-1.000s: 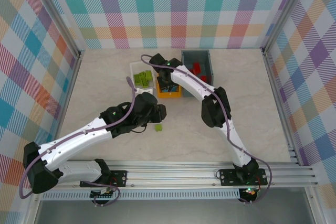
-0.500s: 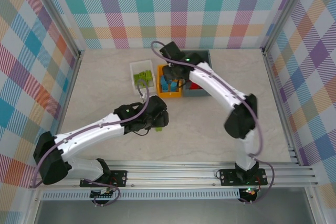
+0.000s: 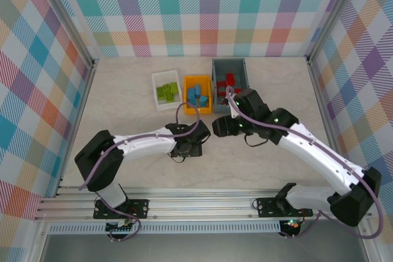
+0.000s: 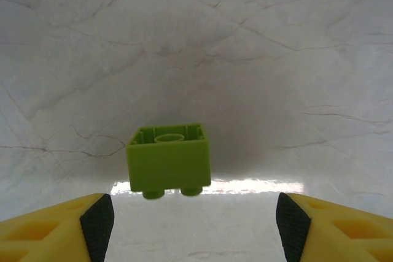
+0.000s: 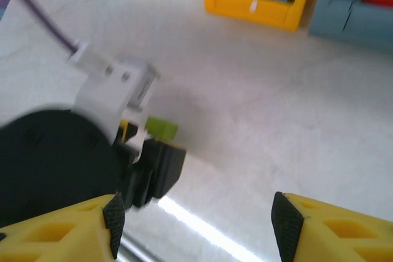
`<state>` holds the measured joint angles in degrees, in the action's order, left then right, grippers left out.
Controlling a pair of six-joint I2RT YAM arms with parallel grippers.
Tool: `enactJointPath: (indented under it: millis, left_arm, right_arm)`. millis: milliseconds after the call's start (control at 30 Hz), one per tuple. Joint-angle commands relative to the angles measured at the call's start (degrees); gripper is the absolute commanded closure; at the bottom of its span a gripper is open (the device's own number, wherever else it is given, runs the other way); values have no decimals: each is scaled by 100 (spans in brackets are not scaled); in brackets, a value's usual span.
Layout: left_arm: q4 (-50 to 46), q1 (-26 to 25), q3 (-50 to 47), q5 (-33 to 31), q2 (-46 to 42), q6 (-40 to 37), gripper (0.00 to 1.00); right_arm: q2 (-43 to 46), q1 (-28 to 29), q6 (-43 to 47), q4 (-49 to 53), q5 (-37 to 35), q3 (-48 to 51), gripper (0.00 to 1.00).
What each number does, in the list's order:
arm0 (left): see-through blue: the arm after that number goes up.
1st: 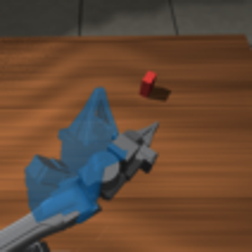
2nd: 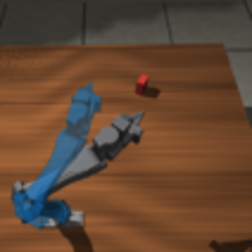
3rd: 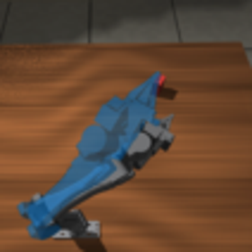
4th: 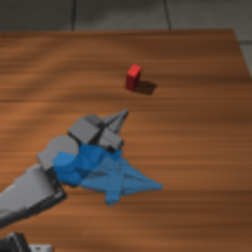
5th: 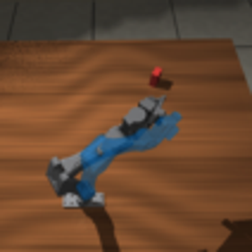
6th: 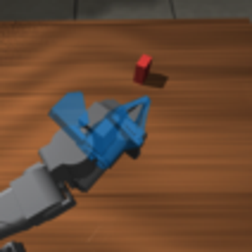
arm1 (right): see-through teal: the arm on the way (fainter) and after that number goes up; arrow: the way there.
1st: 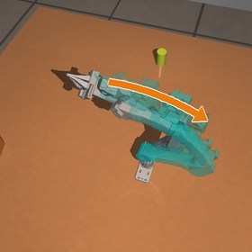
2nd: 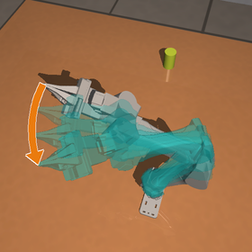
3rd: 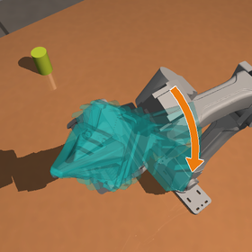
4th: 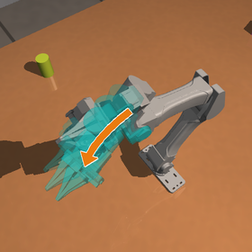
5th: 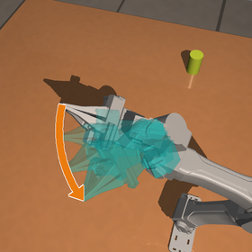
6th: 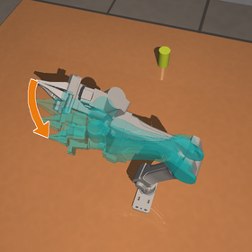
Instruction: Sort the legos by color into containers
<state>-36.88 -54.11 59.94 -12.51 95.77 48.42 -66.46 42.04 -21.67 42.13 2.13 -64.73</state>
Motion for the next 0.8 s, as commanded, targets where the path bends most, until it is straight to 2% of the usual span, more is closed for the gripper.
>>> enactJointPath:
  millis: [0,100,200,333,433,600,767]
  left_arm:
    - [79,23,127,-83,179,38,29]
    - [134,56,123,-275,291,-55,31]
    - [271,130,143,-353,395,-163,39]
    - [341,190,241,-448,559,-293,59]
    - [229,199,358,-613,558,-372,69]
    - [-106,264,519,-909,70,-515,71]
    - [-345,1068,776,-658,-453,-966,72]
  right_arm:
    - [561,23,-336,-207,464,339,33]
    - [830,32,-481,-150,486,548,33]
    - [914,32,-565,-120,489,639,34]
    - [890,45,-575,-82,490,619,35]
    - [880,50,-575,-58,490,578,36]
    - [826,201,-428,-193,620,567,38]
    - [487,733,-225,-665,602,394,40]
